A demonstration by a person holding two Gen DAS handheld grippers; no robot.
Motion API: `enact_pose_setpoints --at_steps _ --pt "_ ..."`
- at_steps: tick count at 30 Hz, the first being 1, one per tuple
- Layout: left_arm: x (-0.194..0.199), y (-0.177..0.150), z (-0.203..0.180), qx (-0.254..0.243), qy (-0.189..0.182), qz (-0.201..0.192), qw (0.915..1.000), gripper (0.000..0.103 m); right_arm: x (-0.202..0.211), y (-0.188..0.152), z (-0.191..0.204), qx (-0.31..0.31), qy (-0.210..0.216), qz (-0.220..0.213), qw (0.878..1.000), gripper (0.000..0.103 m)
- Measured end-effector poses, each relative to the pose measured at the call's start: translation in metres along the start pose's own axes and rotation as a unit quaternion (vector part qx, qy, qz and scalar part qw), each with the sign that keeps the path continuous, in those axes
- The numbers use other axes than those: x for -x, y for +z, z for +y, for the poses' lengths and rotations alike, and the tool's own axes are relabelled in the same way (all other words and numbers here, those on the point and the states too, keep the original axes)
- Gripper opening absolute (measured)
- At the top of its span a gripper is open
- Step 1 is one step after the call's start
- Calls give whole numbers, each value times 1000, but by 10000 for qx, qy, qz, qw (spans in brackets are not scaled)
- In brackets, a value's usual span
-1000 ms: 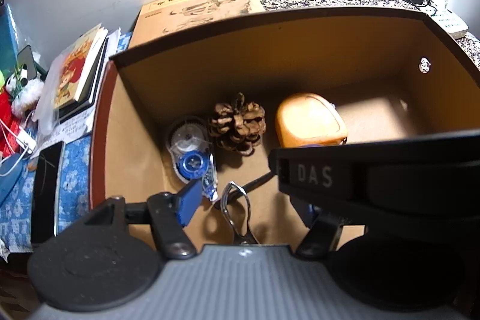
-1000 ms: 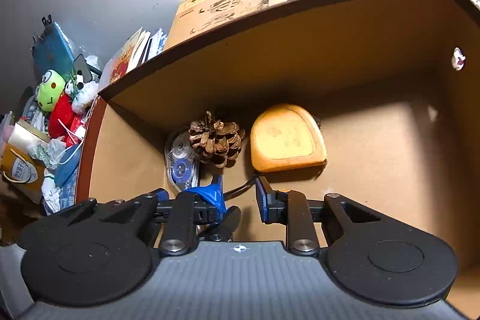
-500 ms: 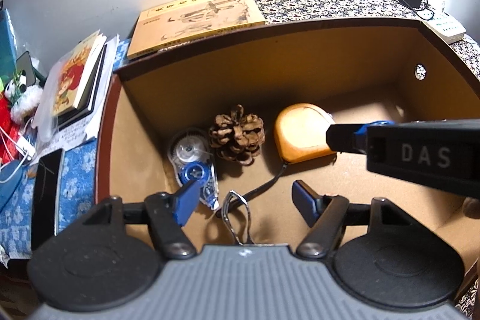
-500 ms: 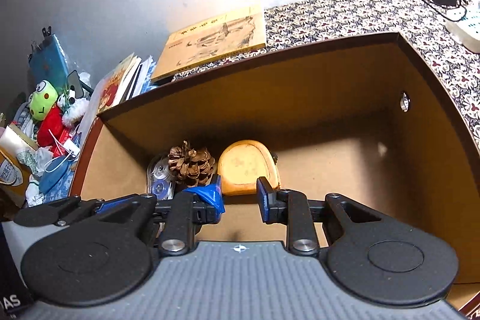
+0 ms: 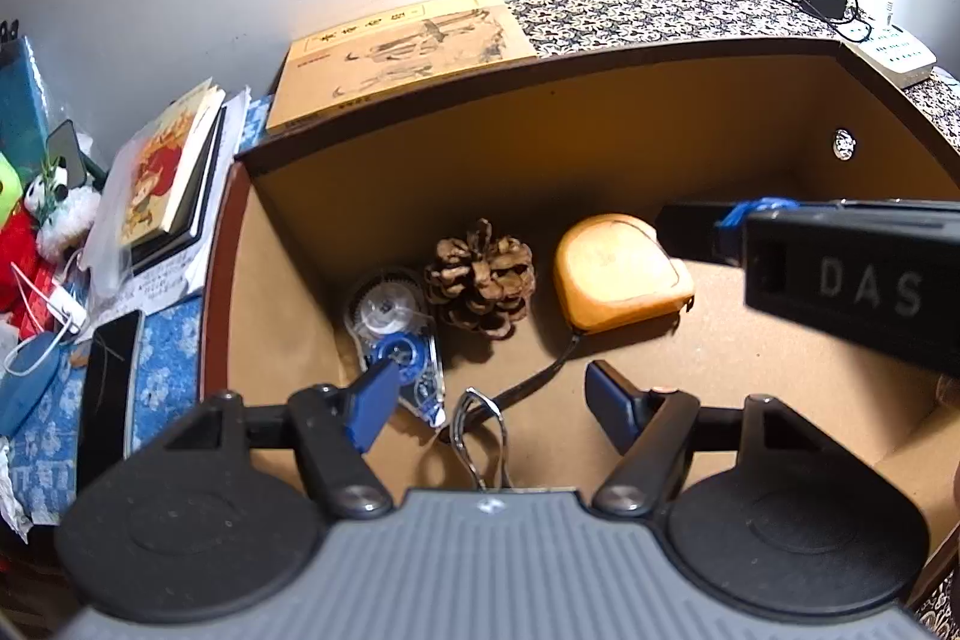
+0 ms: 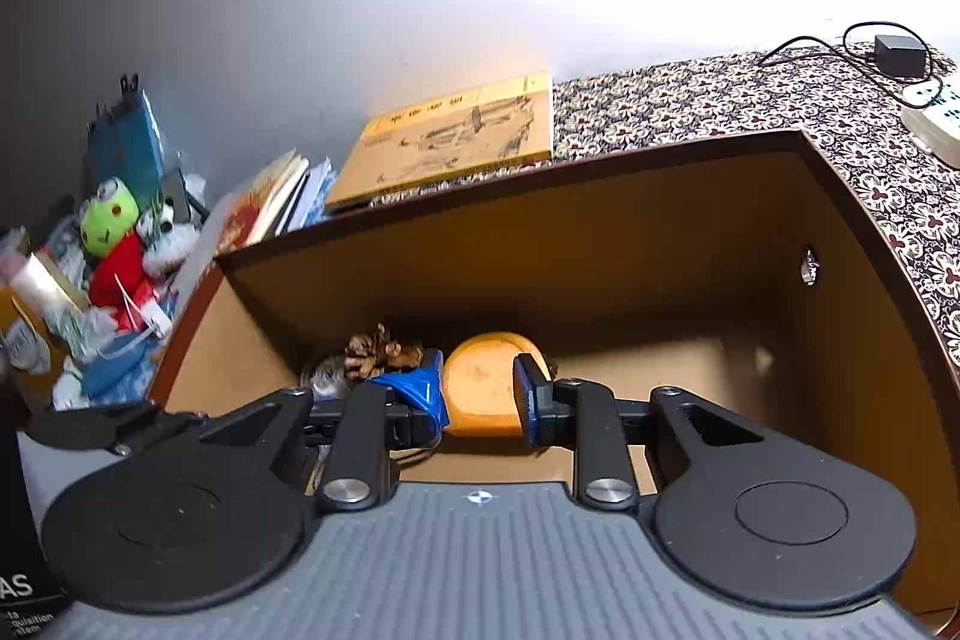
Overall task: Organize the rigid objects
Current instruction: 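Withdraw the open right gripper up from the box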
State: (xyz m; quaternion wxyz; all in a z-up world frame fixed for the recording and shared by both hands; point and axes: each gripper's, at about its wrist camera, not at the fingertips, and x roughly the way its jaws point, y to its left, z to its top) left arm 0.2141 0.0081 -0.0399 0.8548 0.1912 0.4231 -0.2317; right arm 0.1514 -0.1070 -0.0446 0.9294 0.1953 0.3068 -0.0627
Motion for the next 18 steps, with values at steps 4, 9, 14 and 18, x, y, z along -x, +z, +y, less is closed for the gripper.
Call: enact_pose_setpoints --at_steps 4,9,14,18 --pt "2 -1 -1 -23 46 -71 10000 73 4 -1 2 94 -18 -216 9997 7" --pt "4 -2 -2 -28 80 -165 9998 73 6 -1 4 195 -84 -325 9992 7" --pt "6 -4 -4 -81 136 -227 9996 73 5 -2 3 178 -146 -289 9993 7" --pt "9 -5 -6 -90 184 -358 9991 73 6 -3 4 280 -207 -268 9990 7"
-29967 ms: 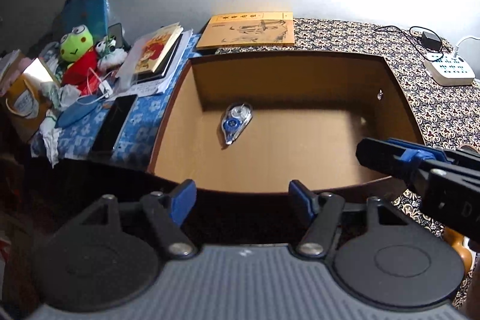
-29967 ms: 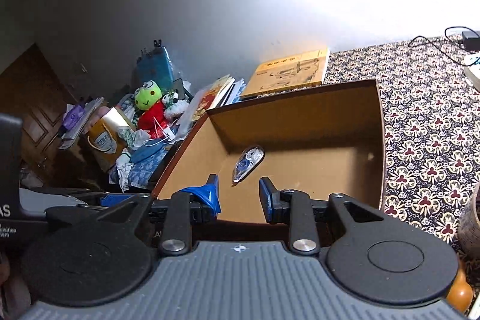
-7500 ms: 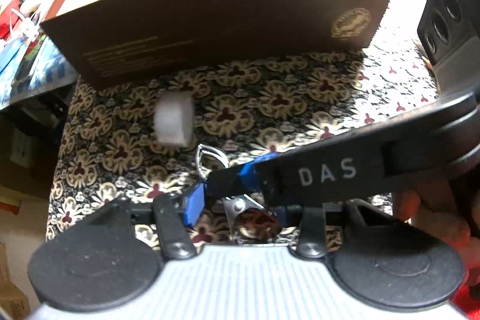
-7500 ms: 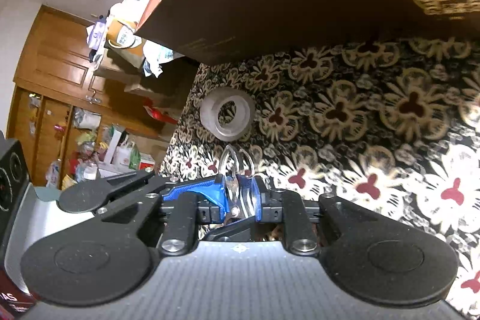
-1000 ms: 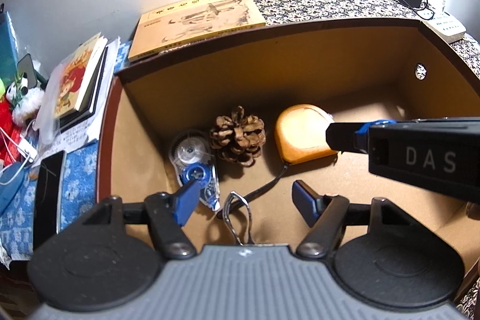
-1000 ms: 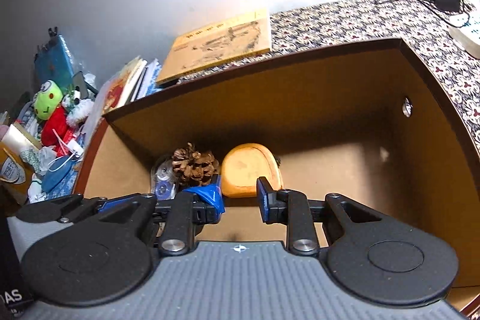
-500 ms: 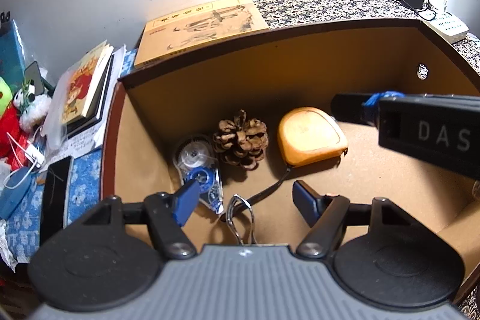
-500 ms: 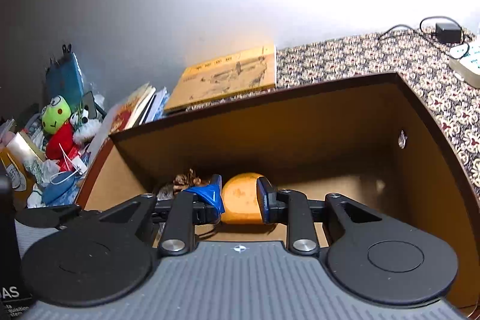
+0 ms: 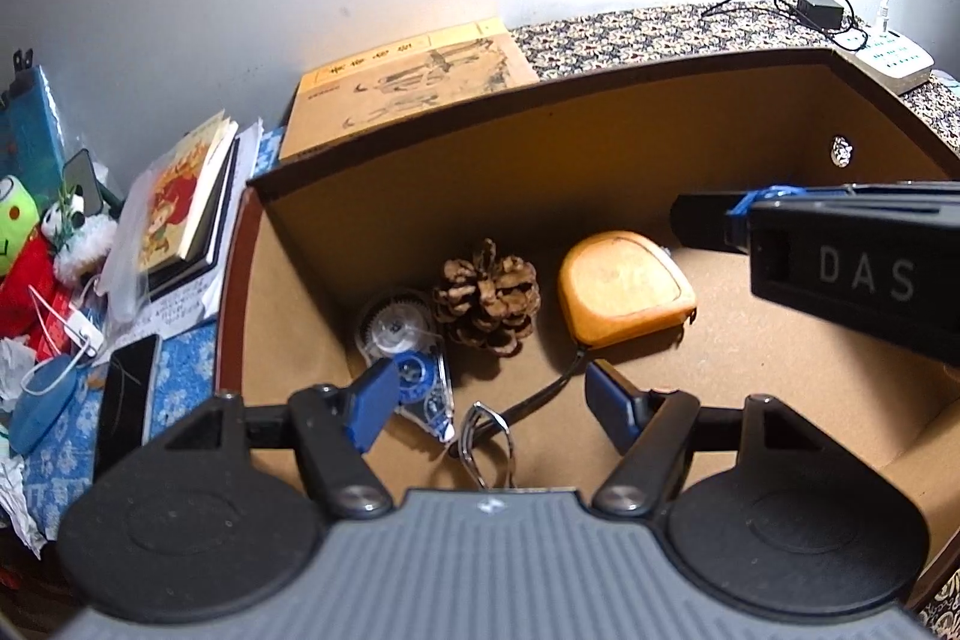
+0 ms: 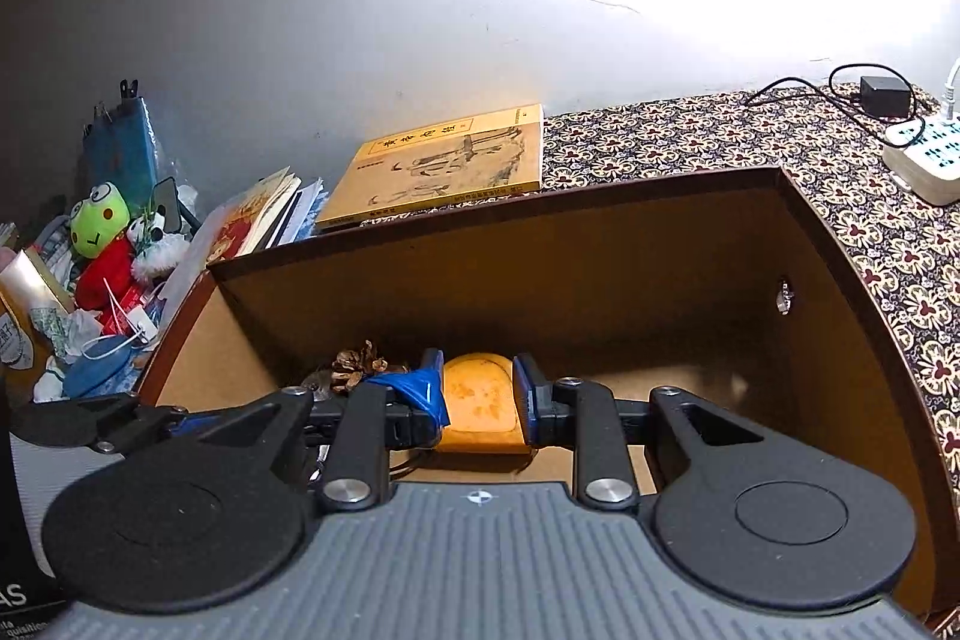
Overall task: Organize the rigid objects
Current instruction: 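Withdraw the open right gripper up from the box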
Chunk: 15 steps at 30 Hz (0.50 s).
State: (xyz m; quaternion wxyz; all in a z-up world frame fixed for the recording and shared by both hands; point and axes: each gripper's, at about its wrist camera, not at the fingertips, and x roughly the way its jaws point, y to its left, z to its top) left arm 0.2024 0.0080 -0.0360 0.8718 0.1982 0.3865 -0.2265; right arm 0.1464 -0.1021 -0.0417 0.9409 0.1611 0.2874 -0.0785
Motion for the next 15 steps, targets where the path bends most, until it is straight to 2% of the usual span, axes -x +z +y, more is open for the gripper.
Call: enact_pose_setpoints --at_steps 7,12,15 --pt "18 1 2 221 144 -457 9986 91 15 3 -2 58 60 -125 9999 7" --pt "33 1 -1 155 66 -680 9975 93 28 3 -9 -67 41 -254 9996 7" --pt "40 0 -3 79 160 -787 9967 94 36 4 -11 -138 -2 -392 9991 8"
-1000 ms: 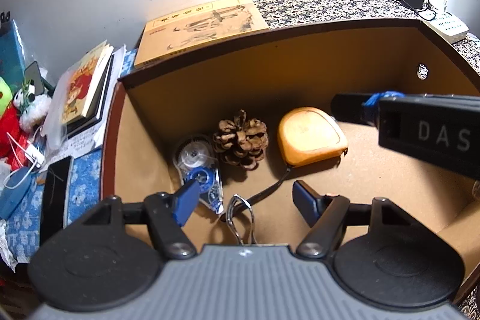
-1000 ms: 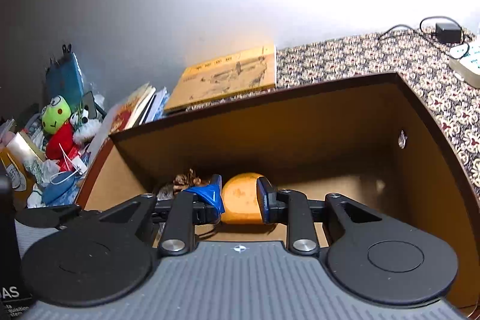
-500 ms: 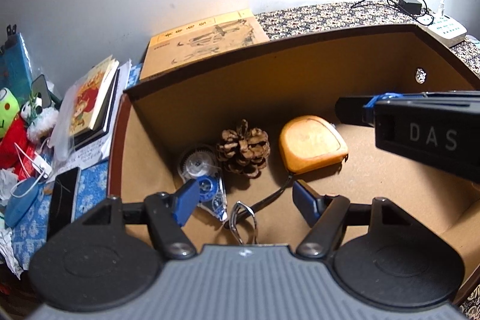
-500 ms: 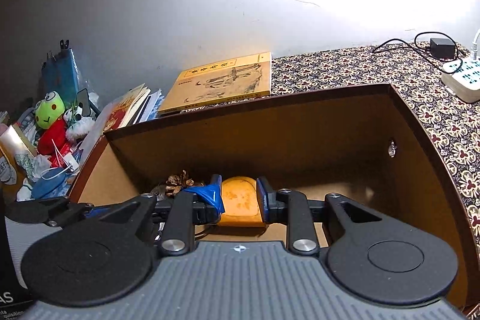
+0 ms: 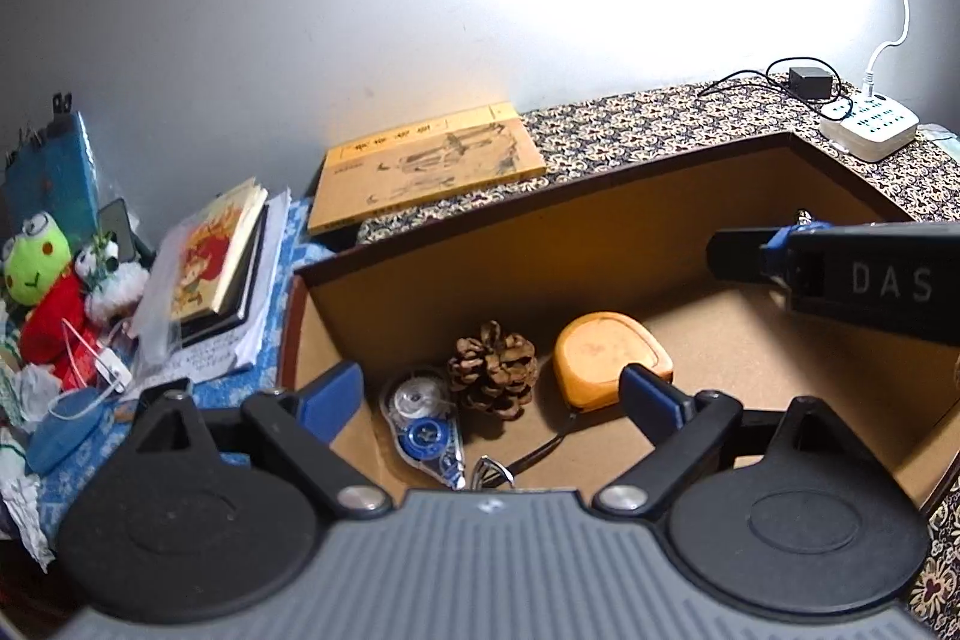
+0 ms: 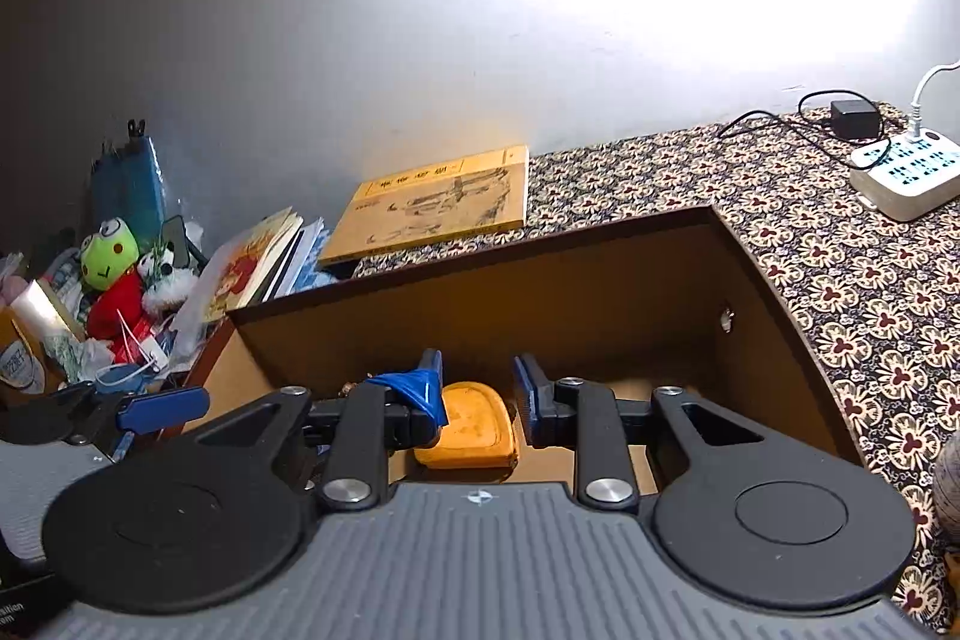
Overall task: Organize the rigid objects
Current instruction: 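Withdraw the open right gripper up from the box, then move the right gripper down past the box to the clear tape roll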
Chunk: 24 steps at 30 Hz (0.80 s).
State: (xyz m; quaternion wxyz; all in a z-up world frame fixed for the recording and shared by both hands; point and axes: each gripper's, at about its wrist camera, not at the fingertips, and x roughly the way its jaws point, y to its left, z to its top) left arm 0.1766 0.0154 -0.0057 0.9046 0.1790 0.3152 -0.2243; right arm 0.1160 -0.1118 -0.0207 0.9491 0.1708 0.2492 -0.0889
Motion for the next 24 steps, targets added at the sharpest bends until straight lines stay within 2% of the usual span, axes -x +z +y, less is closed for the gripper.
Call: enact_pose_setpoints --at_steps 8,13,20,24 --pt "13 0 2 233 54 85 9997 94 12 -6 1 42 -122 -130 9998 9" --pt "18 2 -4 218 331 372 9985 94 19 -11 1 107 -151 -138 9997 9" --pt "31 4 -15 246 382 513 9976 94 25 -15 2 210 -68 -46 9997 9" --pt "34 7 -18 446 359 671 9961 94 32 -14 -4 288 5 4 9996 10"
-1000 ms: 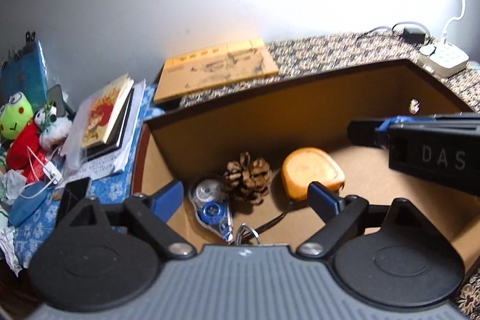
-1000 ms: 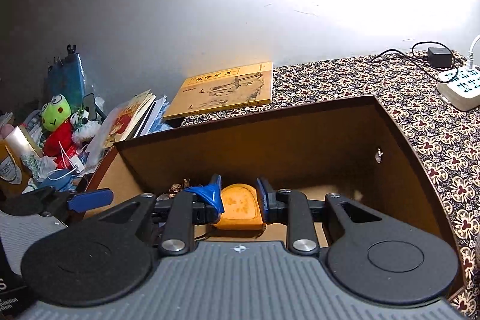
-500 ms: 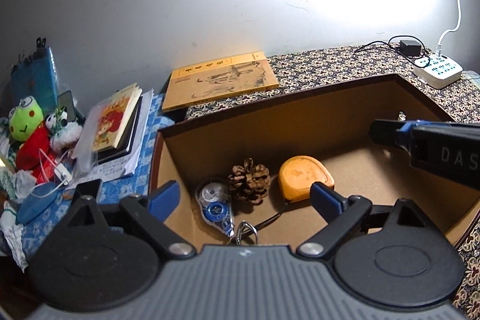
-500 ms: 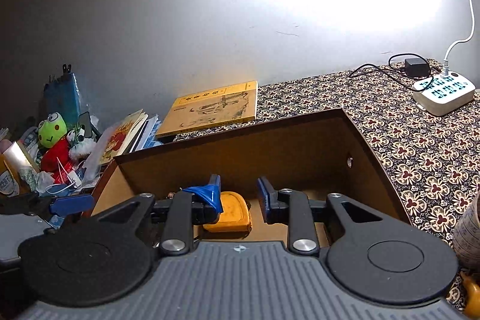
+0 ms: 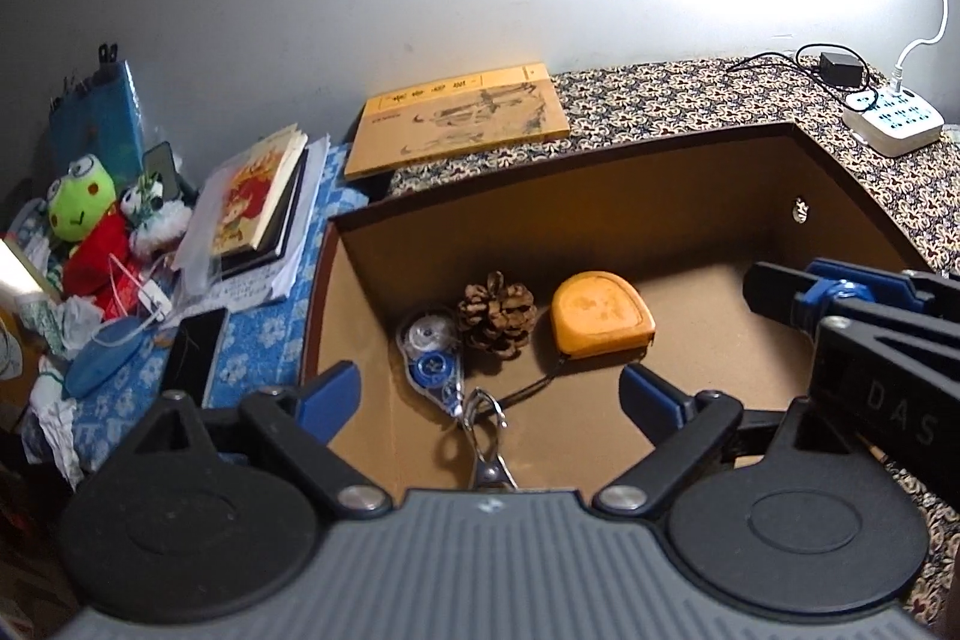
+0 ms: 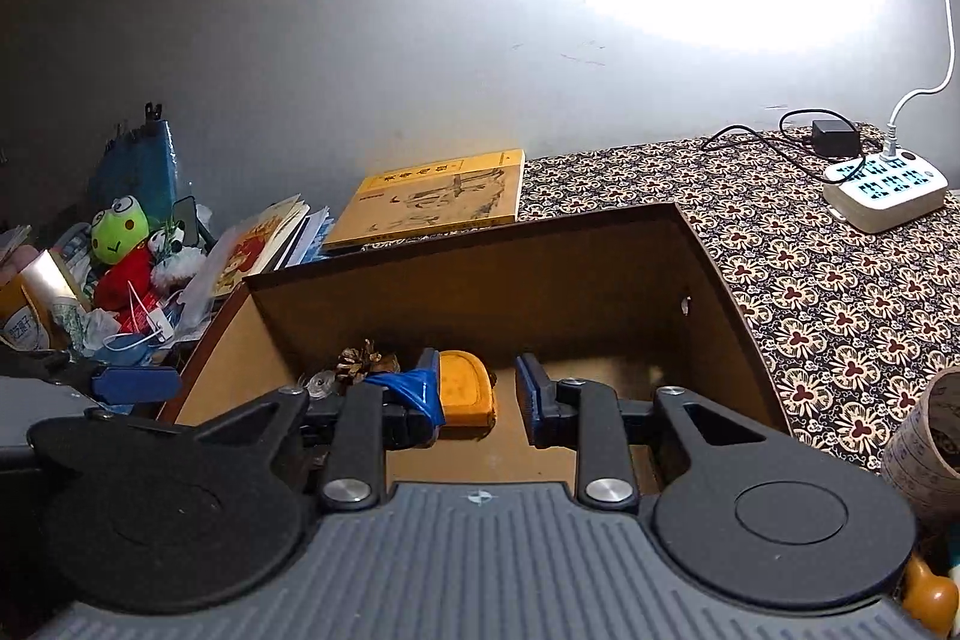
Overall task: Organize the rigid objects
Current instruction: 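Move the right gripper down past the box to the clear tape roll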
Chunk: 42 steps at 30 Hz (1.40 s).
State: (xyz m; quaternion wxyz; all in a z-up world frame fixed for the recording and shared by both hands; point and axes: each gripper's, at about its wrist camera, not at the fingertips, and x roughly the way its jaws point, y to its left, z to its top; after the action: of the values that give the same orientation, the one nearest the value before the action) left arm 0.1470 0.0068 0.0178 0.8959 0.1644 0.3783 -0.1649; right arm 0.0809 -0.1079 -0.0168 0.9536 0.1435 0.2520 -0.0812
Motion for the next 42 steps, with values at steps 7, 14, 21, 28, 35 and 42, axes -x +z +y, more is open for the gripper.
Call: enact_pose_setpoints --at_steps 7,14,21,28,35,42 --pt "15 1 -14 383 319 100 9987 94 12 9 -16 230 346 134 9990 10" --pt "33 -4 -25 756 659 247 9947 94 22 10 -30 444 759 213 9959 10" --pt "48 -18 -32 993 921 398 9900 94 32 3 -32 566 1143 386 9911 10" --pt "63 -33 -39 1062 1026 446 9880 94 47 -9 -34 670 1330 513 9875 10" --pt "77 -52 -35 1222 983 471 9865 94 61 -23 -27 765 1442 643 9845 10" --pt "86 -72 -30 1370 971 532 9844 94 66 -39 -20 819 1523 870 9811 10"
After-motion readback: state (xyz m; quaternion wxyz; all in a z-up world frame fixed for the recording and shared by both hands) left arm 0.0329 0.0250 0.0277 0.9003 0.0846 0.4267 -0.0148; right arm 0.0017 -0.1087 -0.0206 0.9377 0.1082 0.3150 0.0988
